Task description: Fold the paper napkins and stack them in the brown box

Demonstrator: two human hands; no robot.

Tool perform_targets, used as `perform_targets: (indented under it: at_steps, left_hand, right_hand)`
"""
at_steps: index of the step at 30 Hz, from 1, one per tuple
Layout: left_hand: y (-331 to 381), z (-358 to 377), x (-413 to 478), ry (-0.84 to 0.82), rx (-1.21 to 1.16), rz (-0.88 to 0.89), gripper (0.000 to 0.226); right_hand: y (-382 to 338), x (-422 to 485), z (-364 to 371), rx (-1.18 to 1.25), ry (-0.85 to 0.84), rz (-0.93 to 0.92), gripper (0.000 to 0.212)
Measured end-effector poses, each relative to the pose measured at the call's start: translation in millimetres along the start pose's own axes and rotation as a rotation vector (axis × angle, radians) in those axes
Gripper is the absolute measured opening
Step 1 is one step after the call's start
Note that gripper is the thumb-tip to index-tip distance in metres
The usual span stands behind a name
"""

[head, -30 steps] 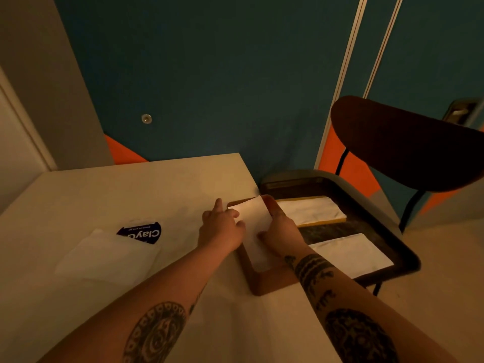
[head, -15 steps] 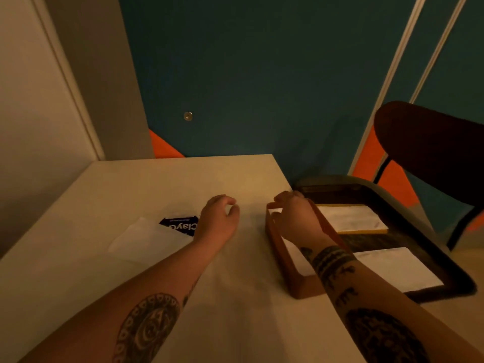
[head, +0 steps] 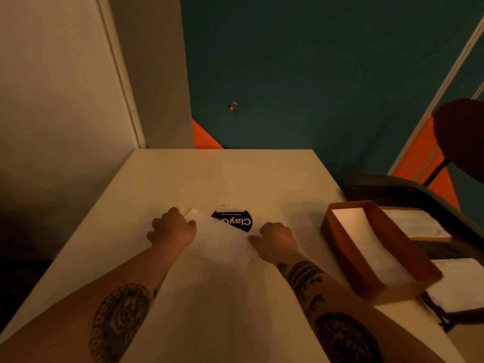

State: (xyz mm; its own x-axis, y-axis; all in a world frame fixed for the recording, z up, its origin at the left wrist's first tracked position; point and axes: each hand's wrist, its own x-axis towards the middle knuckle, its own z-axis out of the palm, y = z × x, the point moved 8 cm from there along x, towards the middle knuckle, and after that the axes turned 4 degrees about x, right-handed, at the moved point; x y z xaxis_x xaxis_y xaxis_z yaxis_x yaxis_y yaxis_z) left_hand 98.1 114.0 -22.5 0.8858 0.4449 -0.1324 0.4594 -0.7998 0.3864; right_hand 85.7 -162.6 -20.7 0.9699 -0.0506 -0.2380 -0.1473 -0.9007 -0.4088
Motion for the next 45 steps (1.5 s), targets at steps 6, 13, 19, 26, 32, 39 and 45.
perform_targets:
  at_steps: [6,13,19,26,32,39,45]
  left_hand:
    - [-13,13,6,-0.079,0.195,0.089,0.062]
    - [-13,11,10,-0.101,0.027,0.186,0.041]
    - [-21,5,15,-0.194,-0.567,0.187,0.110]
    - [-7,-11,5,-0.194,-0.880,0.361,0.035]
    - [16,-21,-6,-0.160,-0.983,0.404,0.037]
    - [11,16,-23,-0.259,-1.006,0.350,0.065]
    - [18,35,-40,-0.123,-0.936,0.263,0.069]
  right_hand:
    - [-23,-6,30,0.025,0.056,0.066,0.052]
    - [-27,-9,35,0.317,0.079,0.101,0.017]
    - [-31,-26,6,0.694,0.230,-0.077,0.004]
    - [-26,-33,-15,1.077,0.202,-0.187,0.045]
    - [-15,-31,-33,1.187,0.256,-0.190,0.063]
    - [18,-33,-9,1.090,0.104,-0.170,0.068]
    - [17,-25,-6,0.955,0.139,-0.222,0.068]
